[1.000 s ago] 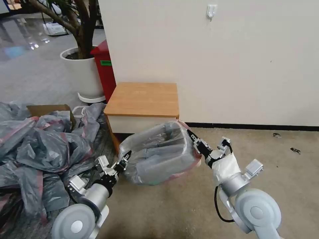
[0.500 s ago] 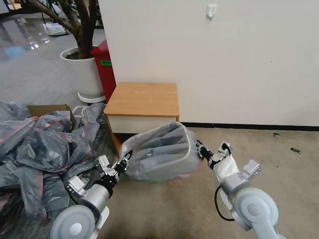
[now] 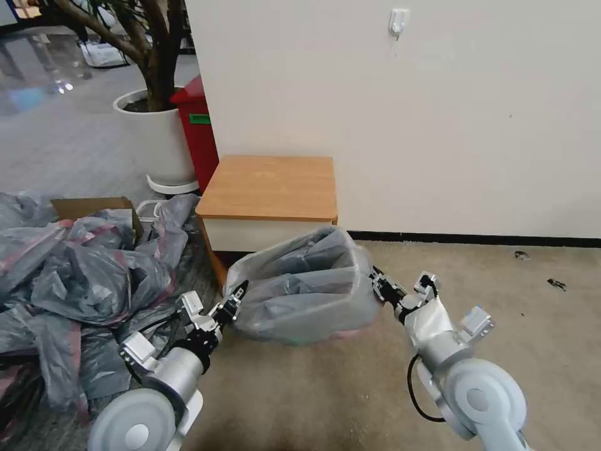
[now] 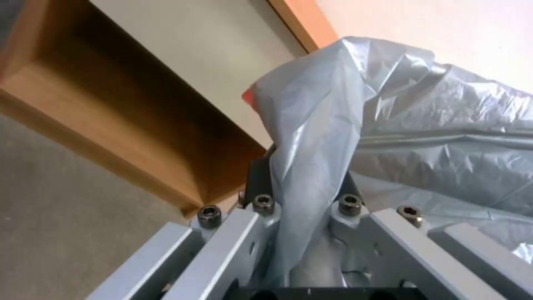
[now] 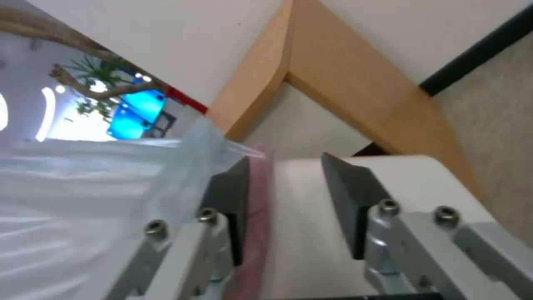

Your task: Pick up the garbage bag from the table and place it over the trash can.

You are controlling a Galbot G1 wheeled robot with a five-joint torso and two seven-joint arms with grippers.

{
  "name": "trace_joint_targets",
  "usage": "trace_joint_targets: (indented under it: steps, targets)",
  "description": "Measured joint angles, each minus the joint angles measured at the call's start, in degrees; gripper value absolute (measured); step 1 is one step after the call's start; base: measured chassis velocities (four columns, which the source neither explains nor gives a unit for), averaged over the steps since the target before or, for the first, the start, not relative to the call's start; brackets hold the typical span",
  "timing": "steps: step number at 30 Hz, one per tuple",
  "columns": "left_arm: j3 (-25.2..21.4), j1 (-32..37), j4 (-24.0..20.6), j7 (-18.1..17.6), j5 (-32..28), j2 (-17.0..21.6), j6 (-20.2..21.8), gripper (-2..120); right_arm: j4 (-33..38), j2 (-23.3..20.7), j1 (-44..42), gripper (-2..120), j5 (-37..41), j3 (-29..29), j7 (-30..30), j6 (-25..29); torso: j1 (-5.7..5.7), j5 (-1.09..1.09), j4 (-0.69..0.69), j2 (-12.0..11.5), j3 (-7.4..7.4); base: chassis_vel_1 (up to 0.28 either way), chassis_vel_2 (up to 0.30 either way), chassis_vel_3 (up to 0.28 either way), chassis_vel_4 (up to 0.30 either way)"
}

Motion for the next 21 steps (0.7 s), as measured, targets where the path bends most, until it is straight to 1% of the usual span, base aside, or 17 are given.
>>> trace_joint_targets:
  steps: [1, 2, 3, 6, 7, 10, 11, 12, 14, 15, 16, 17, 19, 21]
  targets:
    - [-0.2, -0.1, 0.0, -0.2, 0.0, 0.2, 0.0, 5, 0.3, -0.1, -0.3, 44, 2.2, 0.6, 0.0, -0.6, 0.0, 0.0, 0.0, 0.0, 0.0, 0.0, 0.0, 0.0, 0.0]
    - [-0.2, -0.1, 0.0, -0.2, 0.0, 0.2, 0.0, 5, 0.3, -0.1, -0.3, 44, 2.2, 0.6, 0.0, -0.6, 0.0, 0.0, 0.0, 0.0, 0.0, 0.0, 0.0, 0.0, 0.0]
    - [-0.3, -0.1, 0.1, -0.4, -0.1, 0.2, 0.0, 5, 0.4, -0.1, -0.5, 48, 3.7, 0.9, 0.0, -1.0, 0.0, 0.0, 0.0, 0.0, 0.0, 0.0, 0.0, 0.0, 0.0]
    - [-0.4, -0.4, 0.3, -2.0, 0.2, 0.4, 0.0, 5, 1.0, 0.0, -0.7, 63, 8.0, 2.3, 0.3, -1.4, 0.0, 0.01, 0.0, 0.0, 0.0, 0.0, 0.0, 0.0, 0.0]
    - [-0.4, -0.4, 0.3, -2.0, 0.2, 0.4, 0.0, 5, 1.0, 0.0, -0.7, 63, 8.0, 2.3, 0.3, -1.4, 0.0, 0.01, 0.0, 0.0, 0.0, 0.0, 0.0, 0.0, 0.0]
    - [-0.1, -0.4, 0.9, -2.6, 4.2, 0.7, -0.1, 5, 3.4, -0.3, -0.6, 75, 9.4, 4.4, 0.3, -1.5, 0.0, 0.0, 0.0, 0.0, 0.0, 0.0, 0.0, 0.0, 0.0]
    - [0.3, -0.3, 1.2, -2.6, 7.5, 1.0, -0.1, 5, 5.2, -0.9, -0.3, 82, 9.5, 5.4, 0.2, -1.5, 0.0, 0.01, 0.0, 0.0, 0.0, 0.0, 0.0, 0.0, 0.0]
    - [0.3, -0.3, 1.2, -2.6, 7.5, 1.0, -0.1, 5, 5.2, -0.9, -0.3, 82, 9.5, 5.4, 0.2, -1.5, 0.0, 0.01, 0.0, 0.0, 0.0, 0.0, 0.0, 0.0, 0.0]
    - [1.0, -0.2, 1.5, -2.6, 11.7, 1.5, 0.0, 5, 8.2, -2.3, 0.6, 88, 8.9, 6.5, -0.2, -1.9, 0.0, 0.01, -0.01, 0.0, 0.0, 0.0, 0.0, 0.0, 0.0]
    - [1.7, -0.1, 1.6, -2.3, 15.9, 1.9, 0.0, 5, 10.9, -4.3, 1.8, 94, 6.0, 6.7, -1.7, -2.3, 0.0, -0.01, 0.0, 0.0, 0.0, 0.0, 0.0, 0.0, 0.0]
    - [1.7, -0.1, 1.6, -2.3, 15.9, 1.9, 0.0, 5, 10.9, -4.3, 1.8, 94, 6.0, 6.7, -1.7, -2.3, 0.0, -0.01, 0.0, 0.0, 0.0, 0.0, 0.0, 0.0, 0.0]
    - [2.3, 0.0, 1.6, -2.0, 19.0, 2.2, 0.0, 5, 12.3, -6.0, 2.7, 97, 3.3, 6.2, -3.4, -2.7, 0.0, 0.0, -0.01, 0.0, 0.0, 0.0, 0.0, 0.0, 0.0]
    - [3.5, 0.3, 1.7, -0.6, 25.5, 2.7, 0.1, 5, 14.3, -10.7, 5.6, 92, -3.8, 2.9, -6.5, -4.6, 0.0, -0.01, -0.01, 0.0, 0.0, 0.0, 0.0, 0.0, 0.0]
    - [4.3, 0.6, 1.7, 1.1, 31.2, 3.1, 0.1, 5, 14.6, -14.4, 9.6, 84, -11.8, -2.5, -9.9, -7.1, 0.0, 0.0, 0.0, 0.0, 0.0, 0.0, 0.0, 0.0, 0.0]
